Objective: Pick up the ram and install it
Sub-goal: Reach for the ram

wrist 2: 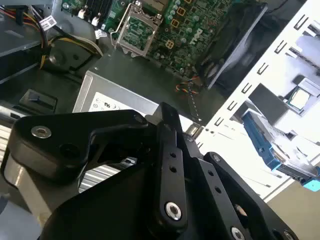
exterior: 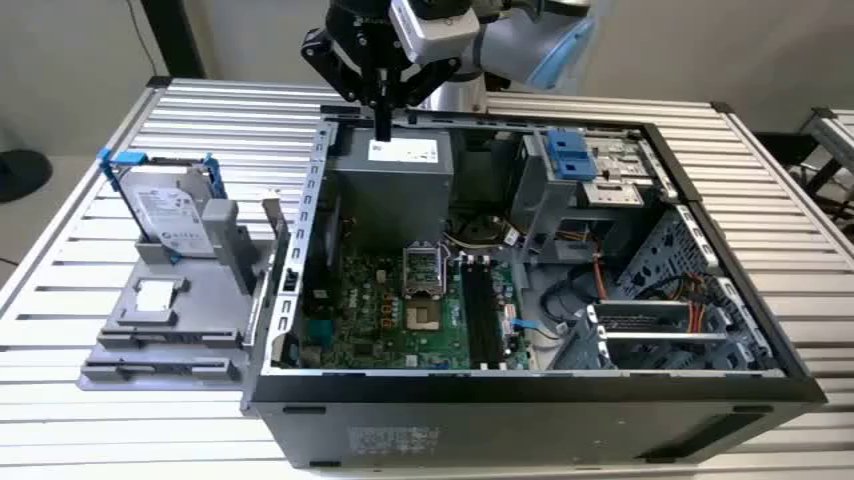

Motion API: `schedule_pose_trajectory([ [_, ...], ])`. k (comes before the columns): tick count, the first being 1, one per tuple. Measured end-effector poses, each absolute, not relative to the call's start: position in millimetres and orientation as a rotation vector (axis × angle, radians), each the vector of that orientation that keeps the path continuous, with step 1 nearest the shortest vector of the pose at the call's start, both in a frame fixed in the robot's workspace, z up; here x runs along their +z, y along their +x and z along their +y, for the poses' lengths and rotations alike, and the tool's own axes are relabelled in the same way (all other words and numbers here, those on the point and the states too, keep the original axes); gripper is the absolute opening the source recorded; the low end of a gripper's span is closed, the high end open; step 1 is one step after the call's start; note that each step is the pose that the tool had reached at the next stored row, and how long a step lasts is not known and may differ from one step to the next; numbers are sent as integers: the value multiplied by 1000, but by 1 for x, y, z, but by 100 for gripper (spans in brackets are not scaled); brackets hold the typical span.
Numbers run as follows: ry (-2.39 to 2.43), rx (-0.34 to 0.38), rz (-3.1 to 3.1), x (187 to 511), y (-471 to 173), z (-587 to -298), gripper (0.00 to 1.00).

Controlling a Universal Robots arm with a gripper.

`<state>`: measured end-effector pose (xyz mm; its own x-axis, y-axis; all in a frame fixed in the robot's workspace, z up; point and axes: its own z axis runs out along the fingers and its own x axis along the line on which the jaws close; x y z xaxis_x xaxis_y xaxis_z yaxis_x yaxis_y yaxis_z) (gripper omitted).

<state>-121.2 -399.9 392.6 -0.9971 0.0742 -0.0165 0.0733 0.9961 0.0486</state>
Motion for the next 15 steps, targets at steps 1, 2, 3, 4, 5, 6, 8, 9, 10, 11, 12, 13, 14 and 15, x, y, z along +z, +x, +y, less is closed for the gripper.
schedule_pose_trajectory([
  [1,115,75,3120,393,-121,-400,0],
  [2,116,75,3120,393,-121,-400,0],
  [3,116,75,3120,393,-121,-400,0],
  [4,116,75,3120,393,-121,-400,0],
  [5,116,75,3120,393,-121,-400,0],
  [6,116,75,3120,393,-121,-400,0],
  [8,116,75,3120,393,-121,-400,0],
  [9,116,75,3120,393,-121,-400,0],
  [10,116,75,3120,393,-121,-400,0],
  [11,116,75,3120,393,-121,-400,0],
  [12,116,75,3120,393,-121,-400,0],
  [13,117,75,3120,393,-122,-400,0],
  [14,116,75,3120,393,-122,-400,0],
  [15,116,75,3120,393,-124,-400,0],
])
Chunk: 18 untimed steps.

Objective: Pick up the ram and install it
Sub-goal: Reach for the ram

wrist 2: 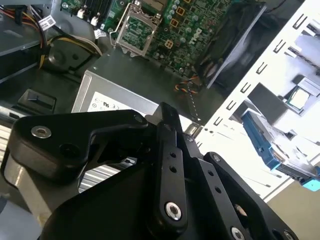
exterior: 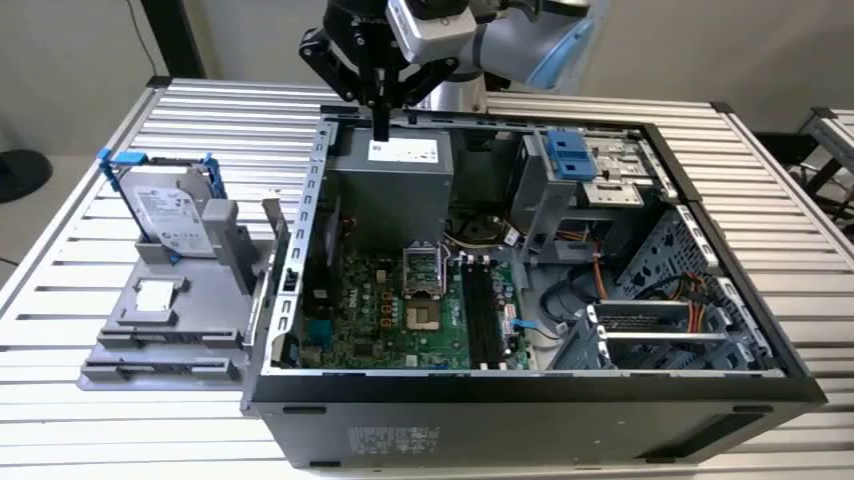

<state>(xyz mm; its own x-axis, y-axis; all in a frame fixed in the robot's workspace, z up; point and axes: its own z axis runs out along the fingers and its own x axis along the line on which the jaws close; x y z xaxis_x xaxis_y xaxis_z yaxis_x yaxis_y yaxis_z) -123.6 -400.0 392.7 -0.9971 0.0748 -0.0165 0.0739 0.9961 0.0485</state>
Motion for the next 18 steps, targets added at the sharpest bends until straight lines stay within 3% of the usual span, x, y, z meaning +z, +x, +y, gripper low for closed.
schedule_pose_trajectory([
  [18,118,74,3142,393,-167,-400,0],
])
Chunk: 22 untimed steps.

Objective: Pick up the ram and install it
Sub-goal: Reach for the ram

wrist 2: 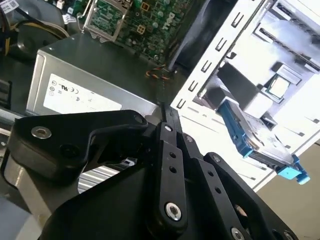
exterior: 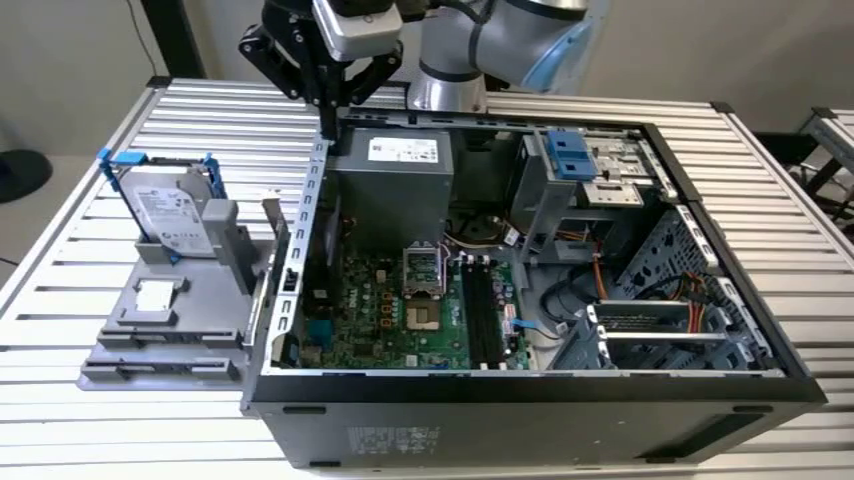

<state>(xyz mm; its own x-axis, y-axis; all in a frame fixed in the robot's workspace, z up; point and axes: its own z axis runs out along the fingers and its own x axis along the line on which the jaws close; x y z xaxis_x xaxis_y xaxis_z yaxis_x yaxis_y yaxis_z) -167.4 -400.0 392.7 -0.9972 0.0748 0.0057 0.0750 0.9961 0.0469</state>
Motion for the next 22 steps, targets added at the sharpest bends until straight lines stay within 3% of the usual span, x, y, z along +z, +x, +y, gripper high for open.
schedule_pose_trajectory([
  [22,-113,-73,-3123,393,-249,-400,0],
])
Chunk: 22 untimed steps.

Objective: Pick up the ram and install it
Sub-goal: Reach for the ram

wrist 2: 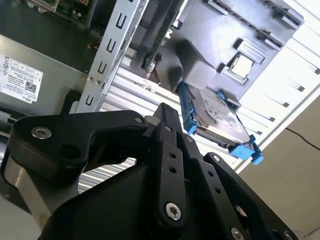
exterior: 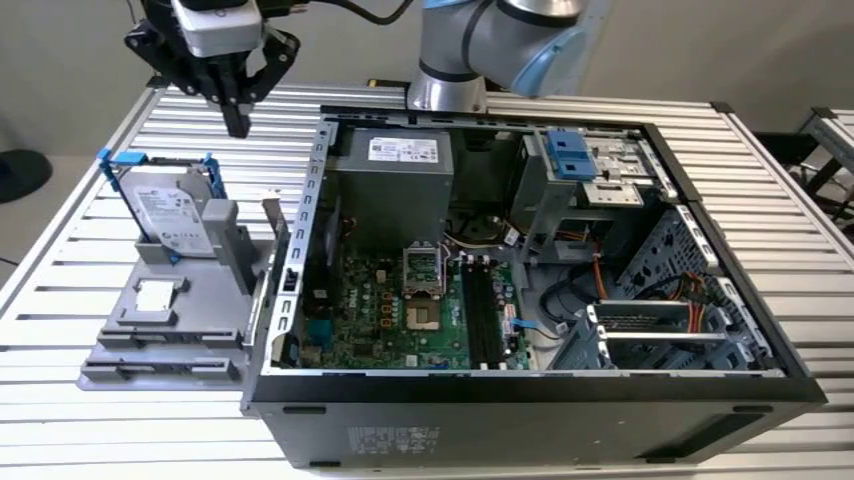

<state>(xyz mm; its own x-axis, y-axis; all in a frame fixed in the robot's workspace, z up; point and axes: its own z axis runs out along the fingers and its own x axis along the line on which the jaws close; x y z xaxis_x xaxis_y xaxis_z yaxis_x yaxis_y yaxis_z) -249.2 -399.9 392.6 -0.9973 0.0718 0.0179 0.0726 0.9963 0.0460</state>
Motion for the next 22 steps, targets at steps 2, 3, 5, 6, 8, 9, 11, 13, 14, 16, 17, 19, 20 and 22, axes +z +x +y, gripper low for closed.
schedule_pose_trajectory([
  [2,-112,-73,-3123,393,-257,-400,0],
  [3,-112,-73,-3123,393,-261,-400,0],
  [5,-112,-73,-3123,393,-270,-400,0],
  [6,-112,-73,-3123,393,-274,-400,0],
  [8,-111,-73,-3123,393,-282,-400,0],
  [9,-111,-73,-3123,393,-286,-400,0],
  [11,-110,-73,-3123,393,-294,-400,0],
  [13,-110,-73,-3123,393,-303,-400,0],
  [14,-110,-73,-3123,393,-306,-400,0],
  [16,-109,-73,-3123,393,-314,-400,0],
  [17,-110,-73,-3123,393,-315,-400,0],
  [19,-109,-73,-3123,393,-315,-400,0],
  [20,-109,-73,-3122,393,-316,-401,0],
  [22,-109,-73,-3123,392,-317,-407,0],
])
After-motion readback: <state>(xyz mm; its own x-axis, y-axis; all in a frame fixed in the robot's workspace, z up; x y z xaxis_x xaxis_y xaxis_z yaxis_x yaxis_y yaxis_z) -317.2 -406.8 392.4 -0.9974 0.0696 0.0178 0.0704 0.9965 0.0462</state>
